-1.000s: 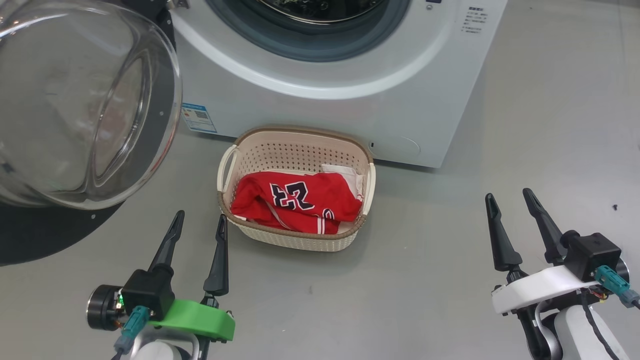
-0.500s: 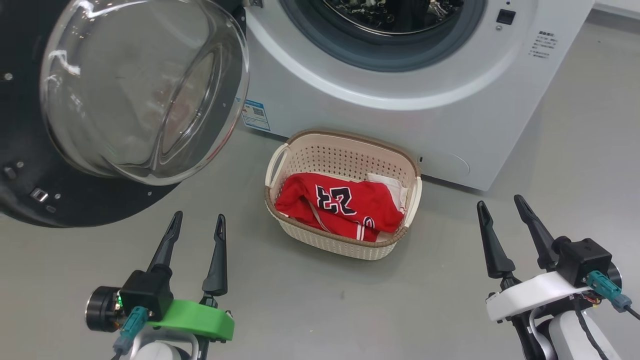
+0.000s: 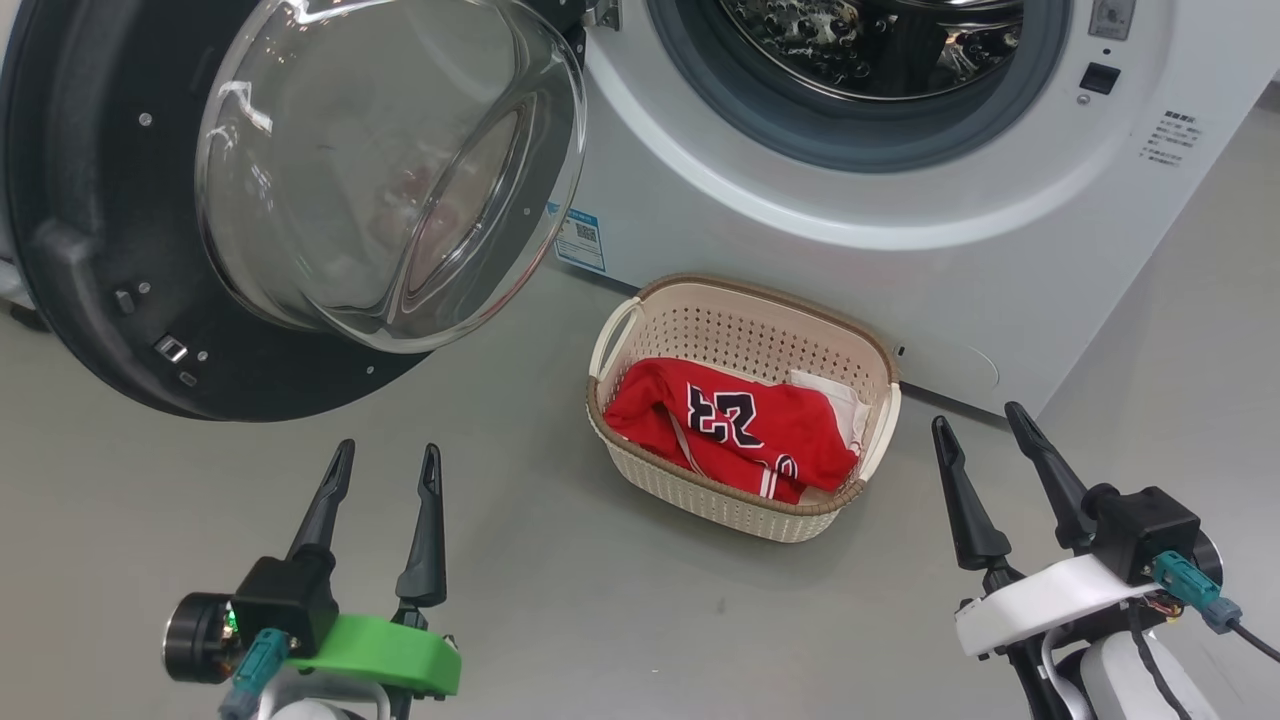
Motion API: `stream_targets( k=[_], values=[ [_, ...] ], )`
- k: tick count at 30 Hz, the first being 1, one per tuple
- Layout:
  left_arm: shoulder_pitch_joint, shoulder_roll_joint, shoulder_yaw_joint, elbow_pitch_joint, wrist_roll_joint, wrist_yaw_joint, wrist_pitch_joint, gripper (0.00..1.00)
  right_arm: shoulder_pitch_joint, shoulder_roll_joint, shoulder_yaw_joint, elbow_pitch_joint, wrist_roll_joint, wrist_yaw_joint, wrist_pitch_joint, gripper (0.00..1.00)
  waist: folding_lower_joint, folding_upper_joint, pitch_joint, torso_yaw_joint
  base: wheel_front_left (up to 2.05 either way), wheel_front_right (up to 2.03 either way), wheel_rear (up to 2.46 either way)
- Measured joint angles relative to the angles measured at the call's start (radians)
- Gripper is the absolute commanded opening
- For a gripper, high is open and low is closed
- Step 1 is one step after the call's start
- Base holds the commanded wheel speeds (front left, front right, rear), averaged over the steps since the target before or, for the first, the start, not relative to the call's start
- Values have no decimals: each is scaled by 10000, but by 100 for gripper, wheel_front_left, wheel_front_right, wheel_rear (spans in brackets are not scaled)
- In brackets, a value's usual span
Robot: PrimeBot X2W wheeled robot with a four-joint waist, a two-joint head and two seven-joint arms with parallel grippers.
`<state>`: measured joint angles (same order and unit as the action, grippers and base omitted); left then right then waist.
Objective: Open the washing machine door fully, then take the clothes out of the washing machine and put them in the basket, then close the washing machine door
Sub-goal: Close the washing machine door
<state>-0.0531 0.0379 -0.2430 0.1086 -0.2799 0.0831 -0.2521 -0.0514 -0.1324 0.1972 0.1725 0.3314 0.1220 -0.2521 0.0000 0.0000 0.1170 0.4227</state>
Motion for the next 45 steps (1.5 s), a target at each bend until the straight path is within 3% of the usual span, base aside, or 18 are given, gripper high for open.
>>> stream_targets(
  k=[18, 45],
  values=[
    [186, 6, 153, -140, 98, 13, 0, 100, 2, -2, 355, 44, 0, 0, 0, 100, 0, 0, -155, 344, 0, 0, 0],
    [325, 6, 232, -311, 163, 86, 0, 100, 1, -12, 355, 92, 2, 0, 0, 100, 0, 0, 0, 278, 0, 0, 0]
  ],
)
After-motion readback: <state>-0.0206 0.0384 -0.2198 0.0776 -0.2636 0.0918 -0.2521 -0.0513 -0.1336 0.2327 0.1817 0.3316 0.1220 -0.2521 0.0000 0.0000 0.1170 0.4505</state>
